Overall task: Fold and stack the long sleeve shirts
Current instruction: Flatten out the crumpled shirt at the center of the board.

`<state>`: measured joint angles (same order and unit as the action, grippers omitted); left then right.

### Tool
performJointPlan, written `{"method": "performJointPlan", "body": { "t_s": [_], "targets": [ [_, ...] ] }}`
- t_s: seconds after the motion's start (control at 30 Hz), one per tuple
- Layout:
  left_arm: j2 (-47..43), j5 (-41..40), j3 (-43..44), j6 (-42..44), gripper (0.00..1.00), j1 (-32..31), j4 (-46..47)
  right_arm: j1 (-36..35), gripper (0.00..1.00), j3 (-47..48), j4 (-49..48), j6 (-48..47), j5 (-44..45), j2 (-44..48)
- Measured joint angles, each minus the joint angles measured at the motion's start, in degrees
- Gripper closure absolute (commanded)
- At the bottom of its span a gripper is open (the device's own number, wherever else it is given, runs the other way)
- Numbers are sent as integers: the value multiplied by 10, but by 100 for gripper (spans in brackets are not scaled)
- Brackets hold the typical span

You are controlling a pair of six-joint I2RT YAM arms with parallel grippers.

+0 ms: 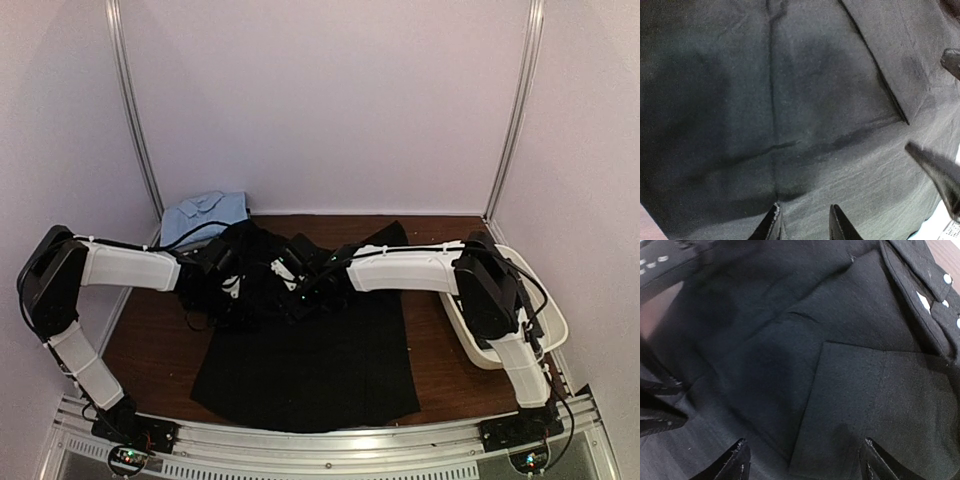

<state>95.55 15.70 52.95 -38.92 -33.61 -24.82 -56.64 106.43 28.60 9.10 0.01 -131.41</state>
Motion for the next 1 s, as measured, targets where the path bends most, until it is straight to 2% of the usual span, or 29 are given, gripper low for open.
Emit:
{"method": "performJointPlan", "body": {
  "t_s": [0.13,0.37,0.5,0.67,0.77,1.0],
  "targets": [
    [0,0,-3,0,67,0,5,3,26,0,-6,19,0,-14],
    [0,0,-11,0,67,0,9,4,41,0,-12,35,4,-37],
    [0,0,-14,0,67,0,11,4,57,0,-12,45,14,-37],
    [-2,0,-29,0,67,0,17,13,87,-3,-11,62,25,-37],
    [-5,0,-36,0,67,0,26,23,99,-12,-11,69,26,-30],
    [-15,0,-50,0,67,0,43,61,100,-37,-3,79,30,8]
  ]
}}
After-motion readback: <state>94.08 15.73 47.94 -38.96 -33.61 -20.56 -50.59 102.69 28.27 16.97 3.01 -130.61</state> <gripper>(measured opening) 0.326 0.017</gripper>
